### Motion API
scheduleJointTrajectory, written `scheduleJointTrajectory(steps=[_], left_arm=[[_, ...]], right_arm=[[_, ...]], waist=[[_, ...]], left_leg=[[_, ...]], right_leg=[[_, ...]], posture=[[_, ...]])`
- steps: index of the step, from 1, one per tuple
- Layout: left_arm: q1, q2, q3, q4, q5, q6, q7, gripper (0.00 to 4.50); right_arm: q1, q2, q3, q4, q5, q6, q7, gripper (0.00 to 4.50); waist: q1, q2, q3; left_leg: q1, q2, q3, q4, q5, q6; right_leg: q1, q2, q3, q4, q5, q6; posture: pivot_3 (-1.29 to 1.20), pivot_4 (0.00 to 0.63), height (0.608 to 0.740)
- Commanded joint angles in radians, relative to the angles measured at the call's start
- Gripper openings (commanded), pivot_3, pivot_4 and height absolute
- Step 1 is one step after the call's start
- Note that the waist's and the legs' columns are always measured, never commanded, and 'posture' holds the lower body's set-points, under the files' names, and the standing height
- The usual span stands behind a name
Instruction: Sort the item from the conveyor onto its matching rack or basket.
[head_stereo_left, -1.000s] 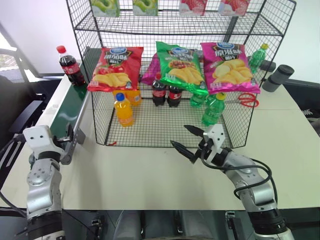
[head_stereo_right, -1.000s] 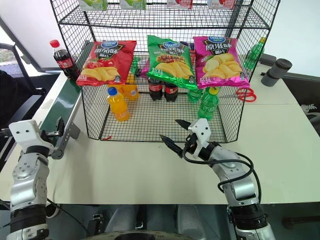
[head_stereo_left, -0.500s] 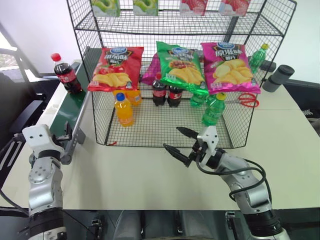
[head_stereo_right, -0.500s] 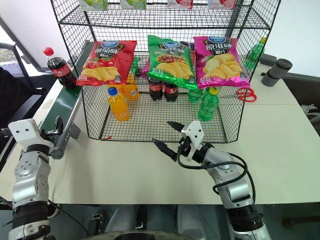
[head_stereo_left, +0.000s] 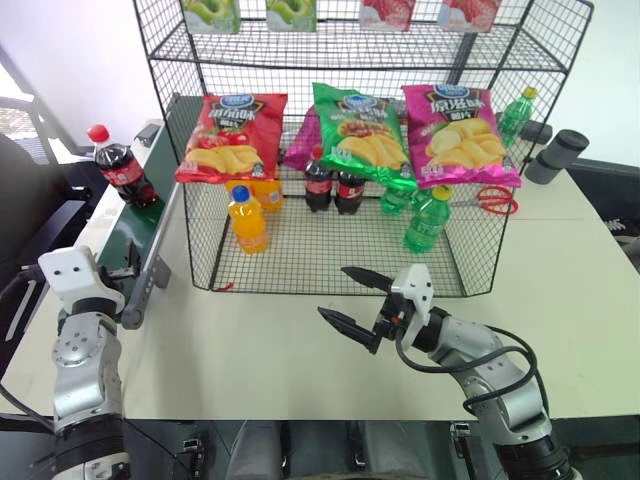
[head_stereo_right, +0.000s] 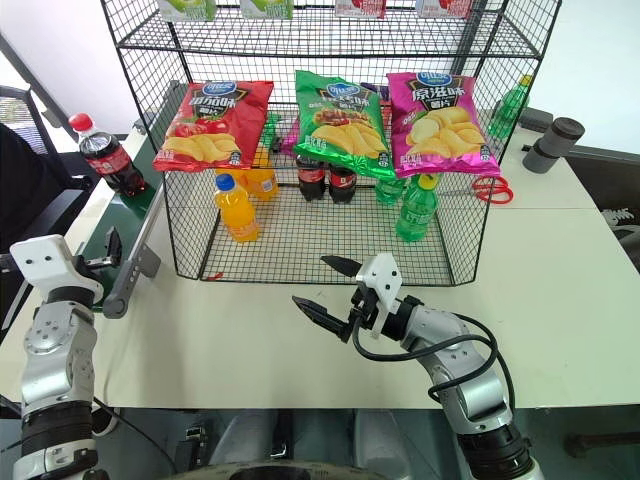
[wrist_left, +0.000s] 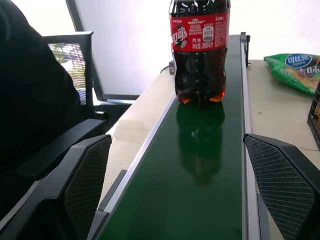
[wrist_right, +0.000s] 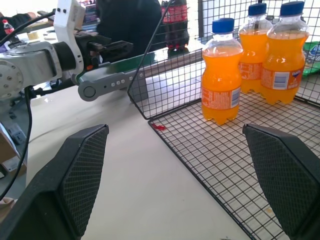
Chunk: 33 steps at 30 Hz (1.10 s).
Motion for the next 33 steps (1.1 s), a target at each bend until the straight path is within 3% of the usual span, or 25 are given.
scheduleJointTrajectory(steps=[1,33], left_arm=[[-0.020,0.009,0.047,-0.006,-0.045,-0.028,-0.015,4.50],[0.006,0.020,0.030,0.020,-0.002,-0.053,-0.037,4.50]], right_arm=[[-0.002,0.007,-0.003,-0.003,0.015,-0.024,0.010,4.47],[-0.044,0.025,0.000,-0.028,0.046,0.044,-0.007,4.47]], waist=[[0.000,0.000,0.000],[-0.001,0.000,0.000]], left_leg=[[0.000,0.000,0.000,0.000,0.000,0.000],[-0.001,0.000,0.000,-0.001,0.000,0.000]], right_leg=[[0.000,0.000,0.000,0.000,0.000,0.000],[-0.001,0.000,0.000,0.000,0.000,0.000]], posture=[[0.00,0.150,0.740],[0.00,0.150,0.740]])
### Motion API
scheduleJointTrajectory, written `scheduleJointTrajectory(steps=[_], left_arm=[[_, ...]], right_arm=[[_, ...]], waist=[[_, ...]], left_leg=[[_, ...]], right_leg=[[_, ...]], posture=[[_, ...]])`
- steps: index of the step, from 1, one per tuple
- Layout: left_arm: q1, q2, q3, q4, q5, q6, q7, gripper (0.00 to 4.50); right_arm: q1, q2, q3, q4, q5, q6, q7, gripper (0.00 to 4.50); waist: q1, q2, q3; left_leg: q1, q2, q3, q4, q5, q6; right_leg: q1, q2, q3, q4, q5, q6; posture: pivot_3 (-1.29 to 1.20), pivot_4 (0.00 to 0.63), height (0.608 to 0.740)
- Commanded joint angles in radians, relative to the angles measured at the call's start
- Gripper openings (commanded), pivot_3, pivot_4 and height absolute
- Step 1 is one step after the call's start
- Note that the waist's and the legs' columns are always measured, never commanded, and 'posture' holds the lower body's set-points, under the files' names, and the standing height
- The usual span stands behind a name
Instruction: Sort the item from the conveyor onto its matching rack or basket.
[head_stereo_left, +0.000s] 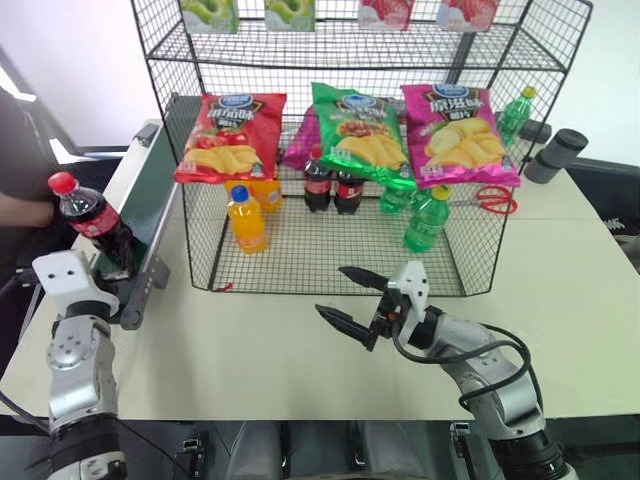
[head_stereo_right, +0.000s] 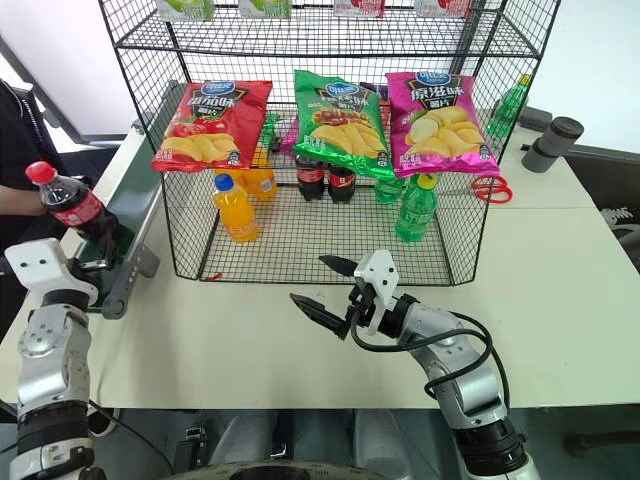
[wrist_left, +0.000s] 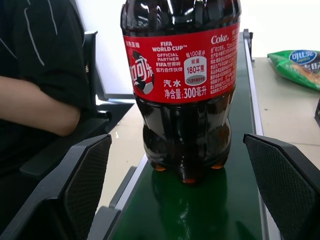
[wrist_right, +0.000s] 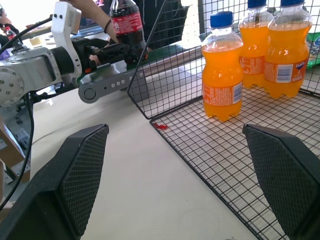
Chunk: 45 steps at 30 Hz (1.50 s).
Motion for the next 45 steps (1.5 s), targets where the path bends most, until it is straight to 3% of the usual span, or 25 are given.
scheduleJointTrajectory(steps=[1,12,15,17,20,23,28,32,36,38,40,45], left_arm=[[0.001,0.014,0.015,-0.037,-0.008,-0.009,-0.003,4.50],[0.005,0.015,0.016,-0.033,-0.002,-0.002,0.003,4.50],[0.009,0.011,0.017,-0.037,-0.009,-0.005,-0.002,3.69],[0.015,0.011,0.017,-0.052,-0.009,0.001,0.000,2.85],[0.023,0.023,0.027,-0.108,-0.031,0.016,-0.013,2.81],[0.027,0.047,0.051,-0.197,-0.096,0.061,-0.048,2.81],[0.056,0.213,0.059,-0.492,-0.463,0.372,-0.283,2.81],[0.081,0.309,0.027,-0.625,-0.653,0.545,-0.376,2.81],[0.039,0.361,-0.160,-0.711,-0.711,0.678,-0.439,2.81],[0.016,0.335,-0.252,-0.707,-0.673,0.679,-0.458,2.81],[-0.058,0.247,-0.403,-0.650,-0.621,0.661,-0.491,2.81],[-0.185,0.179,-0.590,-0.552,-0.482,0.621,-0.610,2.81]], right_arm=[[-0.017,0.005,-0.002,-0.048,0.027,0.001,0.001,4.47],[-0.009,-0.002,-0.006,-0.040,0.033,-0.008,0.011,4.47],[-0.008,-0.004,-0.007,-0.037,0.034,-0.010,0.013,4.50],[-0.009,-0.004,-0.008,-0.035,0.034,-0.010,0.013,4.50],[-0.012,-0.008,-0.016,-0.033,0.029,-0.015,0.011,4.50],[-0.022,-0.027,-0.035,-0.031,0.018,-0.022,0.009,4.50],[-0.079,-0.085,-0.100,-0.089,0.098,0.076,0.005,4.50],[-0.134,-0.108,-0.140,-0.132,0.220,0.180,0.014,4.50],[-0.235,-0.117,-0.171,-0.130,0.293,0.265,-0.021,4.50],[-0.268,-0.107,-0.185,-0.129,0.335,0.306,-0.044,4.50],[-0.306,-0.088,-0.158,-0.128,0.358,0.371,-0.091,4.50],[-0.347,-0.039,-0.107,-0.128,0.355,0.463,-0.190,4.50]], waist=[[0.000,0.000,0.000],[0.000,0.000,0.000],[0.000,0.000,0.000],[0.002,0.000,0.000],[0.002,0.000,0.000],[0.002,-0.001,0.001],[-0.002,-0.008,0.004],[-0.003,-0.004,0.005],[-0.004,-0.001,0.007],[-0.003,-0.001,0.007],[-0.002,0.000,0.008],[0.004,0.003,0.010]], left_leg=[[0.000,0.000,0.000,0.000,0.000,0.000],[0.000,0.000,0.000,0.000,0.000,0.000],[0.000,0.000,0.000,0.000,0.000,0.000],[0.000,0.000,0.000,0.000,0.000,0.000],[0.000,0.000,0.000,0.000,0.000,0.000],[-0.001,0.000,0.000,0.000,0.000,0.000],[-0.004,0.000,-0.001,0.000,0.001,-0.002],[-0.005,-0.001,-0.001,-0.001,0.001,-0.003],[-0.003,-0.001,-0.001,-0.002,0.002,-0.003],[-0.003,-0.001,-0.001,-0.002,0.002,-0.003],[-0.003,-0.001,-0.001,-0.002,0.002,-0.003],[-0.005,-0.002,0.000,0.000,0.002,-0.003]], right_leg=[[0.000,0.000,0.000,0.000,0.000,0.000],[0.000,0.000,0.000,0.000,0.000,0.000],[0.000,0.000,0.000,0.000,0.000,0.000],[0.000,0.000,0.000,0.000,0.000,0.000],[0.000,0.000,0.000,0.000,-0.001,-0.002],[0.000,0.000,0.000,-0.001,-0.001,-0.003],[-0.003,-0.001,0.000,-0.001,-0.001,-0.003],[-0.003,-0.002,0.000,-0.003,-0.001,-0.003],[-0.003,-0.002,0.000,-0.002,-0.002,-0.004],[-0.003,-0.002,-0.001,-0.002,-0.002,-0.004],[-0.003,-0.001,-0.001,-0.002,-0.002,-0.004],[-0.002,0.001,-0.001,-0.001,0.000,0.000]], posture=[[0.00,0.150,0.740],[0.00,0.150,0.740],[0.00,0.150,0.740],[0.00,0.150,0.740],[0.00,0.150,0.740],[0.00,0.150,0.740],[0.00,0.150,0.740],[0.00,0.150,0.740],[0.00,0.150,0.740],[0.00,0.150,0.740],[0.00,0.150,0.740],[0.00,0.150,0.740]])
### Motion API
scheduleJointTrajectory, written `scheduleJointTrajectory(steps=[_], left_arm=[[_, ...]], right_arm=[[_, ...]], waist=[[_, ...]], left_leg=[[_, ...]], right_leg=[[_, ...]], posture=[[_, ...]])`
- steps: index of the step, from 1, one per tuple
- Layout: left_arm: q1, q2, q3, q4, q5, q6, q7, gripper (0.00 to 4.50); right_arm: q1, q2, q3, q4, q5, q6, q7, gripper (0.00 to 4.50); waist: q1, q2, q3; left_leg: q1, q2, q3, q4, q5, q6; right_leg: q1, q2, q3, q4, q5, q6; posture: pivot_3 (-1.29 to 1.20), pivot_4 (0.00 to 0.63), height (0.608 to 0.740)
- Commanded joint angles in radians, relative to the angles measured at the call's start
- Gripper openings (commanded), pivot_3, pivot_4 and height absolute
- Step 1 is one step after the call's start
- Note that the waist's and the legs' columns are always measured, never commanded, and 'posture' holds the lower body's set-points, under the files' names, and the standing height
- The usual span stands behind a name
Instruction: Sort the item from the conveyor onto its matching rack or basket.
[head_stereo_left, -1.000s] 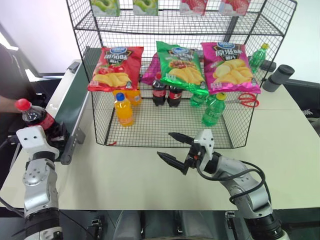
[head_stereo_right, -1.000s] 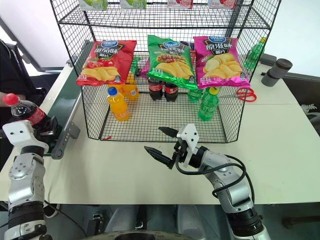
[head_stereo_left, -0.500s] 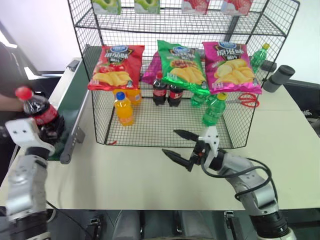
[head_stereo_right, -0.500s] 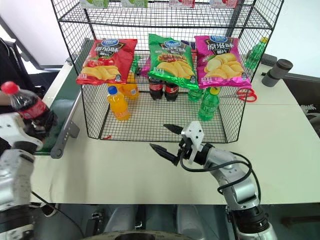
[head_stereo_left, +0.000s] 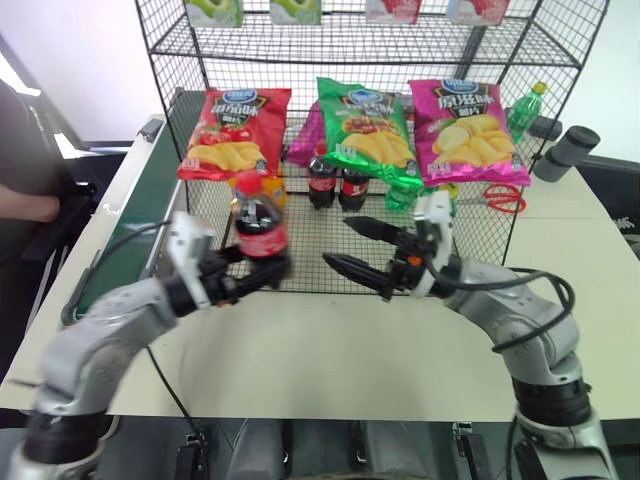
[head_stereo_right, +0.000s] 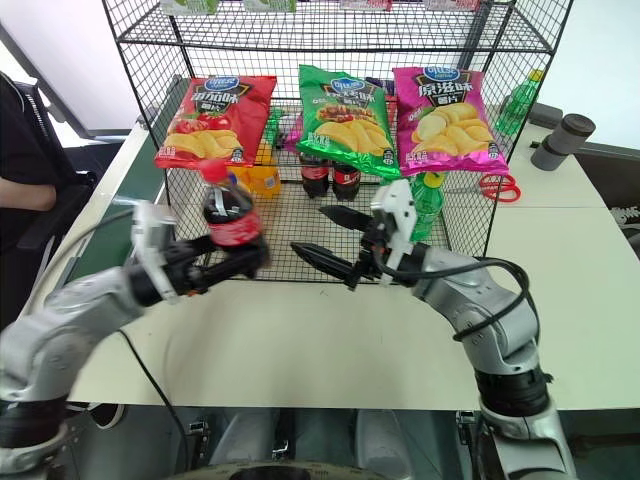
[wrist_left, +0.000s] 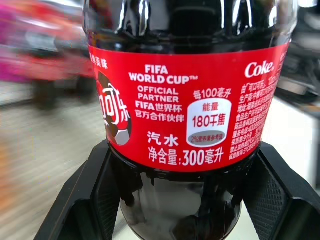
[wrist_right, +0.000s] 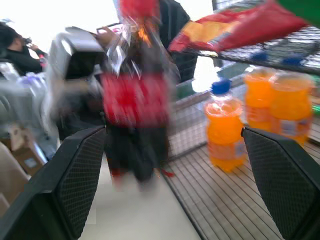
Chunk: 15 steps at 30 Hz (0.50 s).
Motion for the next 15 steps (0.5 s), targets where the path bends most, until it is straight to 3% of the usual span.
scheduleJointTrajectory(steps=[1,15], left_arm=[[-0.086,-0.014,-0.072,0.036,0.079,-0.061,-0.099,2.81],[-0.171,-0.077,-0.101,0.128,0.186,-0.115,-0.225,2.81]], right_arm=[[-0.026,0.031,0.017,-0.022,0.007,0.055,-0.073,4.50],[0.000,0.036,0.008,-0.049,0.058,0.143,-0.097,4.50]], waist=[[-0.003,0.000,0.000],[-0.002,0.000,0.000]], left_leg=[[0.000,0.000,0.000,0.000,0.000,0.000],[-0.002,0.002,-0.001,0.002,0.000,0.001]], right_leg=[[0.000,0.000,0.000,0.000,0.000,0.000],[-0.002,0.008,0.000,0.001,0.002,0.004]], posture=[[0.00,0.150,0.740],[0.00,0.150,0.740]])
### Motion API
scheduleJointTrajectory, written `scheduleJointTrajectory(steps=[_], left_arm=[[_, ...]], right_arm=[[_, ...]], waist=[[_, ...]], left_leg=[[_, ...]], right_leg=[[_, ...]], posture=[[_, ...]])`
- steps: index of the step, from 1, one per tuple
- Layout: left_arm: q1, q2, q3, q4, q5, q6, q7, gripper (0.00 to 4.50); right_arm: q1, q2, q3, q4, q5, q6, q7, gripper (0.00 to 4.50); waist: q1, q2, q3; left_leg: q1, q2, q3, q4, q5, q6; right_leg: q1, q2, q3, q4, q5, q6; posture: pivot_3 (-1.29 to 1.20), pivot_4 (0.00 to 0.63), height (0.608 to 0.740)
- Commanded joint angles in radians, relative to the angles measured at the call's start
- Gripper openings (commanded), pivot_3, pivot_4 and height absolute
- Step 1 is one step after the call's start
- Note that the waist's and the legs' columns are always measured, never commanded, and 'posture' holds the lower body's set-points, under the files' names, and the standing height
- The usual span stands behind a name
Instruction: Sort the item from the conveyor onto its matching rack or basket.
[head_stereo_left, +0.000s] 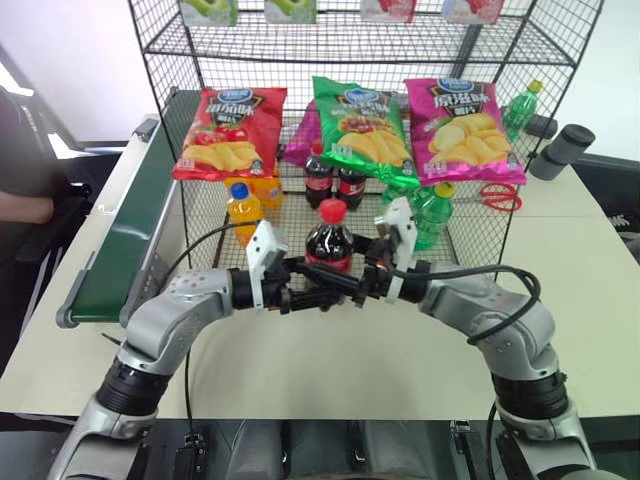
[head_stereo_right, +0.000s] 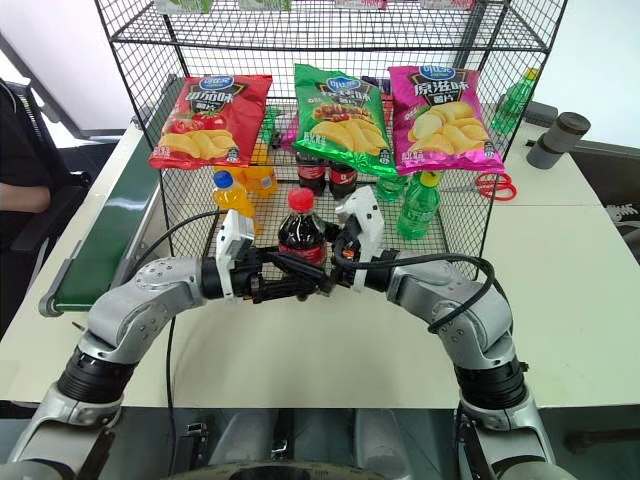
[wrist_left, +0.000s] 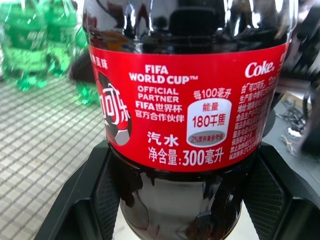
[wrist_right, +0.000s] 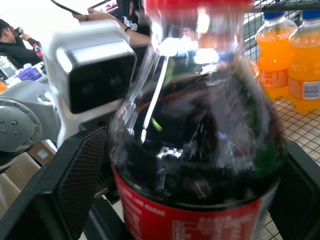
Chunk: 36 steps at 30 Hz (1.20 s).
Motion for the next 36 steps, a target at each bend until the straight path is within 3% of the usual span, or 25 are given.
scheduleJointTrajectory(steps=[1,6,12,14,16,27,36], left_arm=[[-0.009,0.004,0.028,-0.028,0.014,-0.040,-0.022,2.81],[-0.002,0.005,0.026,-0.029,0.038,-0.047,-0.031,2.81],[0.010,0.007,0.032,-0.031,0.033,-0.030,-0.039,2.81],[0.015,0.012,0.038,-0.033,0.010,0.001,-0.045,3.83],[0.024,0.026,0.030,-0.040,0.032,-0.015,-0.051,4.46],[0.259,0.087,0.197,-0.037,0.153,-0.187,0.057,4.46],[0.356,-0.004,0.239,-0.057,0.186,-0.269,0.160,4.46]], right_arm=[[0.015,-0.002,-0.036,-0.039,0.048,0.009,0.007,4.50],[0.028,-0.015,-0.040,-0.043,0.065,0.009,0.031,3.07],[0.032,-0.017,-0.034,-0.054,0.067,0.004,0.041,3.07],[0.030,-0.018,-0.028,-0.051,0.058,-0.002,0.043,3.07],[0.025,-0.014,-0.023,-0.040,0.038,-0.016,0.040,3.07],[-0.028,0.066,-0.032,0.197,-0.261,-0.276,-0.097,3.07],[-0.041,0.220,0.081,0.604,-0.586,-0.831,-0.123,3.07]], waist=[[0.000,0.000,0.000],[0.000,0.000,0.000],[0.000,0.000,0.000],[0.000,0.000,0.000],[0.000,0.000,0.000],[-0.002,0.000,0.000],[-0.004,0.000,0.000]], left_leg=[[0.000,0.000,0.000,0.000,0.000,0.000],[0.000,0.000,0.000,0.000,0.000,0.000],[0.000,0.000,0.000,0.000,0.000,0.000],[0.000,0.000,0.000,0.000,0.000,0.000],[0.000,0.000,0.000,0.000,0.000,0.000],[0.001,0.001,0.000,0.000,0.000,0.000],[0.001,0.001,0.001,0.000,0.000,0.000]], right_leg=[[0.000,0.000,0.000,0.000,0.000,0.000],[0.000,0.000,0.000,0.000,0.000,0.000],[0.000,0.001,0.000,0.000,0.000,0.000],[0.000,0.001,0.000,0.000,0.000,0.000],[0.000,0.001,0.000,0.001,0.000,0.000],[0.000,0.000,0.001,0.001,0.000,0.000],[0.000,-0.001,0.001,0.002,0.000,0.000]], posture=[[0.00,0.150,0.740],[0.00,0.150,0.740],[0.00,0.150,0.740],[0.00,0.150,0.740],[0.00,0.150,0.740],[0.00,0.150,0.740],[0.00,0.150,0.740]])
